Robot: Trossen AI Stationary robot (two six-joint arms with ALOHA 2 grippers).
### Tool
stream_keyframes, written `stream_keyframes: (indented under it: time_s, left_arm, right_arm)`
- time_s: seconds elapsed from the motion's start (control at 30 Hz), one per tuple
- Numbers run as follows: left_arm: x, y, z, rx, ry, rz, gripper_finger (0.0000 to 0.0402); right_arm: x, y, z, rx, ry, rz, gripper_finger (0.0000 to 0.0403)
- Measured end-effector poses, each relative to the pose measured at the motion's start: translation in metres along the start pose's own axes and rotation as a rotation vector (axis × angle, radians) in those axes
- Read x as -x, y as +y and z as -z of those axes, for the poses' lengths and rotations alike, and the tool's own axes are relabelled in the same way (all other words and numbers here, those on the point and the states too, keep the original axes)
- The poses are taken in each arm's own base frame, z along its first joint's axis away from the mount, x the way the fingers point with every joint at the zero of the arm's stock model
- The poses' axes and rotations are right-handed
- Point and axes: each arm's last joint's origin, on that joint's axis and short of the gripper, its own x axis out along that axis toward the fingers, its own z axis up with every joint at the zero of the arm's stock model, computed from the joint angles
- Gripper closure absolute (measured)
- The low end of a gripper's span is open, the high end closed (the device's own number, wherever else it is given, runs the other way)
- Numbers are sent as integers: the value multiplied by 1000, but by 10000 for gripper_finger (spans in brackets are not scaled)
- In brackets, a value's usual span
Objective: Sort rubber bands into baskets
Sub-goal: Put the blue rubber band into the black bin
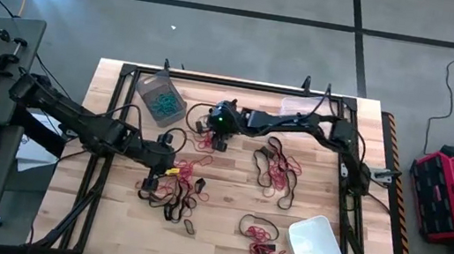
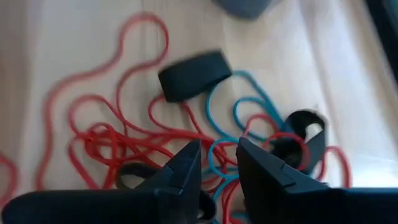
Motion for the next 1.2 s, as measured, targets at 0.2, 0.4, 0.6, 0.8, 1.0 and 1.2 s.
stream_keyframes:
  time_s: [0.2, 0.4, 0.6, 0.8, 1.0, 1.2]
  left_arm:
    - [0, 0, 0, -1, 5, -1, 401]
    - [0, 0, 1, 6, 6, -4, 401]
    - [0, 0, 1, 8, 3, -19, 401]
    - [0, 1, 1, 16, 7, -20, 401]
    - [0, 1, 1, 27, 13, -21, 401]
    - [1, -2, 2, 23, 20, -11, 401]
  right_arm:
    - [-18, 0, -2, 1, 57, 14, 311]
    - [-21, 0, 0, -5, 71, 39, 339]
    - [-17, -1, -3, -8, 61, 42, 396]
    - [-7, -4, -12, -22, 48, 34, 394]
    - [3, -5, -30, -7, 30, 30, 399]
    - [15, -5, -47, 15, 22, 20, 402]
